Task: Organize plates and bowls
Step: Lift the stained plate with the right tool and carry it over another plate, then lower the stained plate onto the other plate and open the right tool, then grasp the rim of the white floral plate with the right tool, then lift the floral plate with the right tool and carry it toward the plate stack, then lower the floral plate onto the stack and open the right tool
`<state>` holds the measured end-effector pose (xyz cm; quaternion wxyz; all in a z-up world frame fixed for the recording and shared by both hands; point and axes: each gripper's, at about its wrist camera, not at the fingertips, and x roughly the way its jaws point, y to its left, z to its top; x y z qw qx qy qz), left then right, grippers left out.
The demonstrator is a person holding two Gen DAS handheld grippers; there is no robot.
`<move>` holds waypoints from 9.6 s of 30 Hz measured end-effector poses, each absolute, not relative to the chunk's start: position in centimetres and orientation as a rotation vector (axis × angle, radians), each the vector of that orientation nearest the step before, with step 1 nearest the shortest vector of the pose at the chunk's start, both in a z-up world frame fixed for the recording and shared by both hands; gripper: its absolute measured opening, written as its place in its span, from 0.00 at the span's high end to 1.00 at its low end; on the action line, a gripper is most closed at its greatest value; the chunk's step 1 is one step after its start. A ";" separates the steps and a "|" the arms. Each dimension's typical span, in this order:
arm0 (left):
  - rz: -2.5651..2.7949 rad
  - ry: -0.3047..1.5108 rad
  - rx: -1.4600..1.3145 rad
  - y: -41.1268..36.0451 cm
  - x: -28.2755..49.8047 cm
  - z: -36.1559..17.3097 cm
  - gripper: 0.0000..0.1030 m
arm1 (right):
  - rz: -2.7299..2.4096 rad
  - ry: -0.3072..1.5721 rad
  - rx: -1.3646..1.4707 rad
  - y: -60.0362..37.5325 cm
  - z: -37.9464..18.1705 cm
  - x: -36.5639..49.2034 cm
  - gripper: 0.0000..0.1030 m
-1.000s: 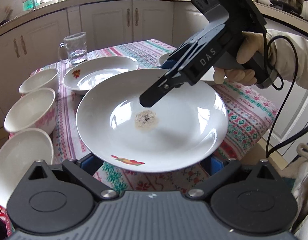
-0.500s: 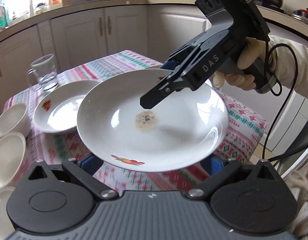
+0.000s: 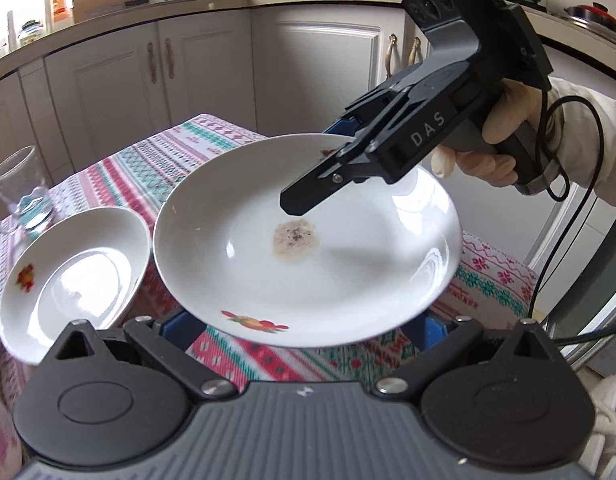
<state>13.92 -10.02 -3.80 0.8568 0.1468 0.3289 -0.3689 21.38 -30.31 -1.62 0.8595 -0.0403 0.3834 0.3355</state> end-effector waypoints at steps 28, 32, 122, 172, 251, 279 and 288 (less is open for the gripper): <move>-0.783 0.717 0.357 -12.9 17.8 -5.5 0.02 | 0.635 0.843 0.001 -34.5 -4.7 23.3 0.14; -0.785 0.713 0.368 -13.2 18.1 -5.8 0.02 | 0.624 0.847 0.004 -34.9 -4.7 23.2 0.14; -0.083 0.705 0.005 -3.2 21.7 -9.8 0.00 | 0.792 0.825 -0.333 -20.5 -0.3 27.3 0.00; -0.089 0.688 0.053 -3.3 22.1 -9.6 0.03 | 1.165 1.065 -0.329 -11.3 -6.5 42.4 0.21; -0.565 0.702 0.317 -15.3 16.6 -6.2 0.03 | 0.732 0.988 -0.076 -34.5 -3.5 26.6 0.21; -0.569 0.681 0.310 -15.4 16.3 -5.8 0.03 | 0.664 0.971 -0.096 -35.3 -1.9 25.2 0.05; -0.569 0.672 0.308 -15.1 16.0 -5.9 0.03 | 0.616 0.969 -0.153 -35.0 -1.6 24.4 0.03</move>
